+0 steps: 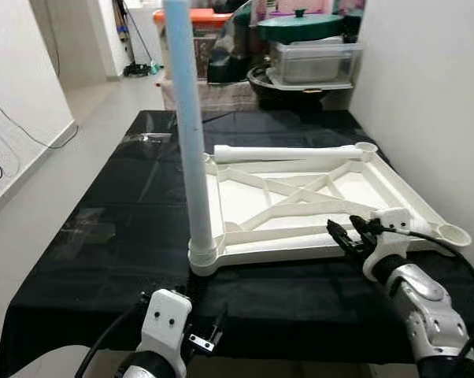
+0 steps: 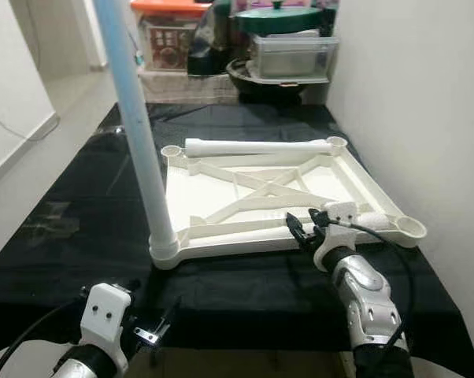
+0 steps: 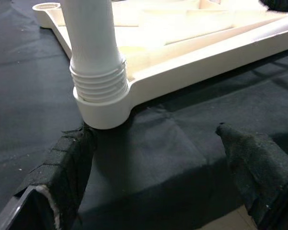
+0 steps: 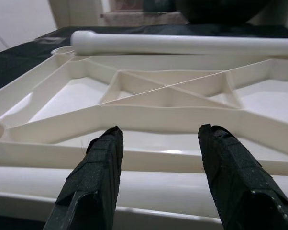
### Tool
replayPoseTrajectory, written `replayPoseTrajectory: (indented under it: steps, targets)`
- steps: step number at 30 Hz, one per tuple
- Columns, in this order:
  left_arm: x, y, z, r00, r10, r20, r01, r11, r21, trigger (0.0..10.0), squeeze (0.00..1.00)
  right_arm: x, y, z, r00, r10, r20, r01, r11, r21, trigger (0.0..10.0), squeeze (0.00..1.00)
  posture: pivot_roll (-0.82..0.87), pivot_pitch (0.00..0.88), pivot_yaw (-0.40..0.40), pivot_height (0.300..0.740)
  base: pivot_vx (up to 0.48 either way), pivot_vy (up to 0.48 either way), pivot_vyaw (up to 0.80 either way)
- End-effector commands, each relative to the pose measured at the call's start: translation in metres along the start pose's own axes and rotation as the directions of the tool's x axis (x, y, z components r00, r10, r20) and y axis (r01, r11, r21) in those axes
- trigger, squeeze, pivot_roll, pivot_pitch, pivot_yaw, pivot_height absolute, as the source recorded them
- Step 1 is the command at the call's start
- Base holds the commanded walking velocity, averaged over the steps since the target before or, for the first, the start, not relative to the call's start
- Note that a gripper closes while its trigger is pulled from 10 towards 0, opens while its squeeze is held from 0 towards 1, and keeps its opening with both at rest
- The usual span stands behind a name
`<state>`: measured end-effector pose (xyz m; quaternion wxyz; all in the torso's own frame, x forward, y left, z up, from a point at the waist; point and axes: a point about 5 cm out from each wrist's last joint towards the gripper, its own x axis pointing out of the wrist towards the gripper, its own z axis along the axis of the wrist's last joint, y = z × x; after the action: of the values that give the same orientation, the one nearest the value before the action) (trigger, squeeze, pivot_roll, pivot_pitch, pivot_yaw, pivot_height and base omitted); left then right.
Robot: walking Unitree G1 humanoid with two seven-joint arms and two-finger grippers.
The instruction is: Building children table
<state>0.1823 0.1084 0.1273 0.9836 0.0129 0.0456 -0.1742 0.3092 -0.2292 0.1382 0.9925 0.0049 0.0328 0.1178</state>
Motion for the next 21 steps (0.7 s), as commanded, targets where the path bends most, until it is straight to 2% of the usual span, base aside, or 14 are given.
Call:
replayPoseTrajectory:
  steps: [1,5,6,7,8,9,10,12,14,15,17,21]
  targets:
    - [-0.001,0.0,-0.002,1.0,0.007,-0.017,-0.007,1.0,0.005,10.0,0.0,0.0,0.002,0.001,1.0,0.004,0.009,-0.004,1.0,-0.022,10.0,0.0,0.14,0.03,-0.07,0.74,0.0,0.0,0.0]
    - [0.0,0.001,-0.001,1.0,0.015,-0.012,-0.015,1.0,0.01,10.0,0.0,0.001,0.004,0.001,1.0,0.0,0.021,0.0,1.0,-0.019,10.0,0.0,0.14,0.026,-0.072,0.74,0.0,0.0,0.0]
    - [-0.001,0.005,0.001,0.999,0.043,0.001,-0.043,0.999,0.015,10.0,0.0,0.001,-0.002,0.002,0.997,-0.066,0.027,0.067,0.997,-0.044,10.0,0.0,0.13,0.017,-0.073,0.74,0.0,0.0,0.0]
    - [-0.006,0.016,0.006,0.992,0.122,0.033,-0.123,0.992,0.034,10.0,0.0,-0.001,-0.015,0.0,0.971,-0.238,0.027,0.24,0.967,-0.092,10.0,0.0,0.13,0.016,-0.074,0.74,0.0,0.0,0.0]
    - [-0.008,0.021,0.008,0.986,0.158,0.046,-0.16,0.986,0.05,10.0,0.0,-0.002,-0.019,-0.001,0.956,-0.292,0.029,0.293,0.949,-0.113,10.0,0.0,0.14,0.013,-0.075,0.74,0.0,0.0,0.0]
    - [-0.008,0.021,0.008,0.986,0.158,0.046,-0.16,0.986,0.05,10.0,0.0,-0.002,-0.019,-0.001,0.956,-0.292,0.029,0.293,0.949,-0.113,10.0,0.0,0.14,0.013,-0.075,0.74,0.0,0.0,0.0]
    - [-0.012,0.03,0.01,0.973,0.227,0.051,-0.229,0.972,0.053,10.0,0.0,-0.004,-0.022,-0.002,0.939,-0.342,0.029,0.343,0.929,-0.139,10.0,0.0,0.14,0.013,-0.077,0.74,0.0,0.0,0.0]
    - [-0.014,0.035,0.01,0.965,0.257,0.052,-0.259,0.965,0.043,10.0,0.0,-0.004,-0.022,-0.003,0.938,-0.347,0.029,0.347,0.928,-0.133,10.0,0.0,0.14,0.012,-0.078,0.74,0.0,0.0,0.0]
    - [-0.021,0.053,0.011,0.927,0.372,0.053,-0.374,0.926,0.039,10.0,0.0,-0.003,-0.02,-0.006,0.938,-0.345,0.02,0.345,0.932,-0.112,10.0,0.0,0.15,0.008,-0.081,0.74,0.0,0.0,0.0]
    - [-0.021,0.053,0.011,0.927,0.372,0.053,-0.374,0.926,0.039,10.0,0.0,-0.003,-0.02,-0.006,0.938,-0.345,0.02,0.345,0.932,-0.112,10.0,0.0,0.15,0.008,-0.081,0.74,0.0,0.0,0.0]
    - [-0.024,0.063,0.009,0.902,0.43,0.047,-0.431,0.902,0.031,10.0,0.0,-0.002,-0.018,-0.007,0.938,-0.347,0.02,0.347,0.931,-0.116,10.0,0.0,0.15,0.007,-0.083,0.74,0.0,0.0,0.0]
    - [-0.022,0.067,0.009,0.899,0.436,0.045,-0.438,0.899,0.028,10.0,0.0,-0.001,-0.016,-0.007,0.94,-0.341,0.025,0.342,0.932,-0.118,10.0,0.0,0.15,0.005,-0.082,0.74,0.0,0.122,0.0]
